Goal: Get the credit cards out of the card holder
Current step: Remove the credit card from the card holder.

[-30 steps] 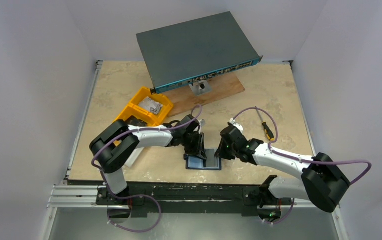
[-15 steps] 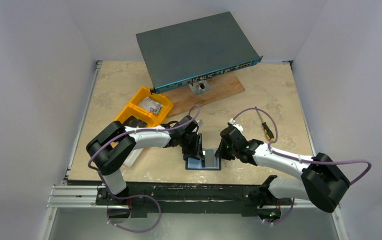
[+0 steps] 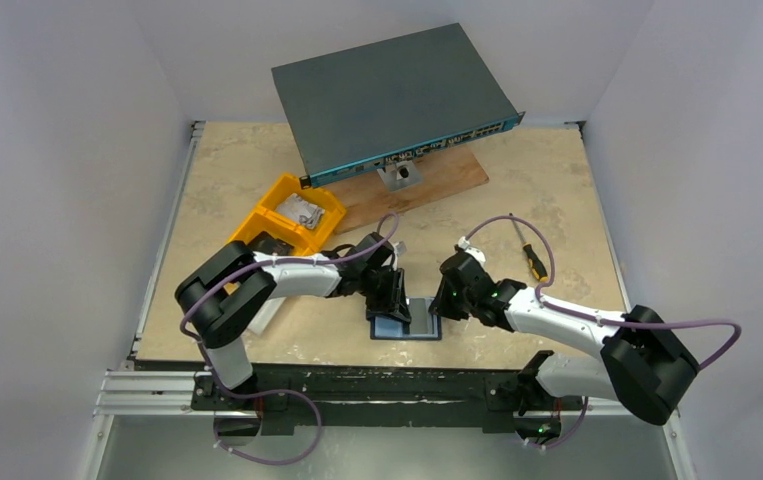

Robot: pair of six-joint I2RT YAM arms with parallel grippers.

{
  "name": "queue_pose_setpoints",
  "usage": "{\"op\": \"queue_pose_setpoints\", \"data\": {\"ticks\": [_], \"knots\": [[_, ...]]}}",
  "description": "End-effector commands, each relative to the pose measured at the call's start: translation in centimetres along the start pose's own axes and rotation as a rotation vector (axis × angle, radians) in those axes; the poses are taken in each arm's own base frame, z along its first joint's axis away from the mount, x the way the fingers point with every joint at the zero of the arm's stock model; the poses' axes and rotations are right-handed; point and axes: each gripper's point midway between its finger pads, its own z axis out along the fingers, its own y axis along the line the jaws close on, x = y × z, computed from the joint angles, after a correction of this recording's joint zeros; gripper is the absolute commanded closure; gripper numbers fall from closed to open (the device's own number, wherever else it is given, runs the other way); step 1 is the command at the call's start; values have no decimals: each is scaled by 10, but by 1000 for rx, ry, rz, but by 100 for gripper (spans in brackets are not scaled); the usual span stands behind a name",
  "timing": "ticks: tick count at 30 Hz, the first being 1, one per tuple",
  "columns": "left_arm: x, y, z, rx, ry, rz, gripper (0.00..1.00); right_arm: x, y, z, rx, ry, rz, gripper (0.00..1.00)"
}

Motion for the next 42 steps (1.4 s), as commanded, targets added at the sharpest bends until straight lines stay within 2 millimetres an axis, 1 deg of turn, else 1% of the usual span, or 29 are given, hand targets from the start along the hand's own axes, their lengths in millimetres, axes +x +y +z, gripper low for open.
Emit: {"op": "queue_pose_setpoints", "data": {"ticks": [1,6,10,16,24,32,42], "knots": [[1,-2,8,46,11,-33,75,11,-11,4,34,31,-15,95],[-1,-6,7,60,13,-27,81,13,-10,6,34,41,-21,97],[-2,-8,7,59,15,-26,91,14,-8,7,36,42,-25,97],[-2,-1,0,45,7,-26,100,15,-12,7,45,36,-22,97],[-7,4,-14,49,-6,-15,100,12,-13,5,57,23,-23,97],[-5,7,-26,59,-5,4,100,13,-12,5,52,32,-23,96],[-6,12,-37,65,-18,12,100,12,-11,4,52,32,-22,96]]}}
